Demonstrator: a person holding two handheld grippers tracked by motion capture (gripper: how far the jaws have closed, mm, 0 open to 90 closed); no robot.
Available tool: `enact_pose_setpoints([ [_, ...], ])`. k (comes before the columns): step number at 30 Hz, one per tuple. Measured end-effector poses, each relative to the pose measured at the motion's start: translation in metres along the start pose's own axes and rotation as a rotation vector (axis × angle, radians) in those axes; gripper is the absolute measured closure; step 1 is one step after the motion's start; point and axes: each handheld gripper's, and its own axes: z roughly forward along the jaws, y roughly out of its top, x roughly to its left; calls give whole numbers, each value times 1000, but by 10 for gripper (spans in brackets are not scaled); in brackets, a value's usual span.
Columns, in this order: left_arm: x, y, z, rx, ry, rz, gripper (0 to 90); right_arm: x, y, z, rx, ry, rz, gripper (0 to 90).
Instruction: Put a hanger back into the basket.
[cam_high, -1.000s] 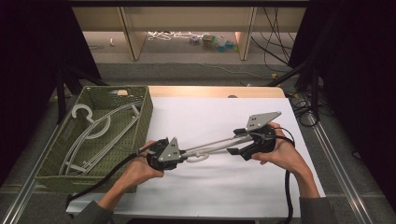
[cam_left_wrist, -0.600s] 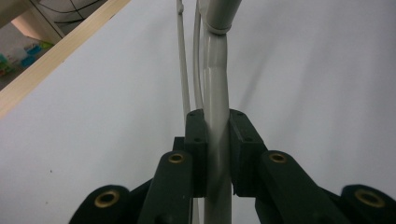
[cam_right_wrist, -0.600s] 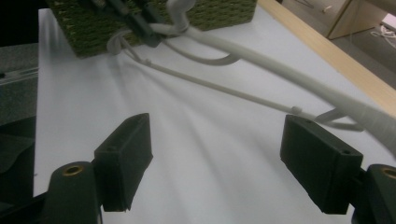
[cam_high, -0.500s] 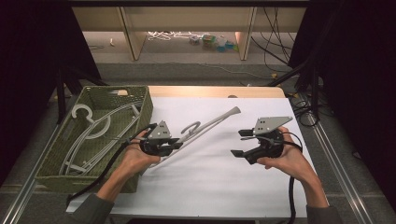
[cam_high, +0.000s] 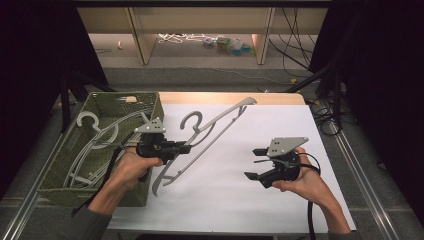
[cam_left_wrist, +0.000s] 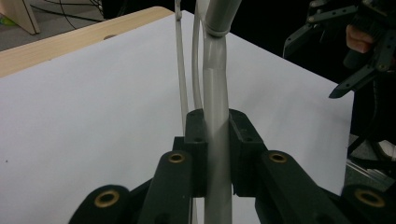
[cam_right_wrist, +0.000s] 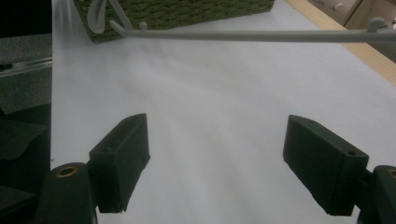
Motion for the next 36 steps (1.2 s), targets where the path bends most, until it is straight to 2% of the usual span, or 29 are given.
enact_pose_setpoints([
  [2,-2,2,-5,-1,-1,-16,794,1,-1,1,-2,0,-5,234],
  [5,-2,3,-10,-28,-23,-49,795,2,-4,1,-1,1,-3,230],
  [9,-1,3,-16,-38,-33,-69,794,3,-6,1,-3,-1,-2,230],
  [11,1,2,-20,-52,-49,-101,794,4,-7,1,0,3,1,230],
  [16,1,0,-28,-68,-66,-139,794,8,-12,3,-36,-16,0,221],
  [19,-3,2,-35,-79,-82,-143,794,10,-16,2,-51,-27,14,194],
  [21,-5,3,-41,-87,-93,-165,794,12,-19,4,-62,-22,28,164],
  [23,-5,4,-46,-90,-90,-181,794,13,-21,5,-71,-25,31,163],
  [27,-3,7,-58,-92,-91,-188,794,16,-26,7,-61,-14,32,162],
  [28,-3,8,-61,-93,-87,-190,794,18,-28,8,-72,-23,36,162],
  [30,-2,9,-66,-96,-88,-205,794,18,-29,8,-58,-13,34,162],
  [31,-2,9,-68,-96,-87,-210,794,18,-31,9,-64,-25,38,162],
  [36,0,12,-84,-91,-99,-236,794,17,-35,10,-39,-22,49,163],
])
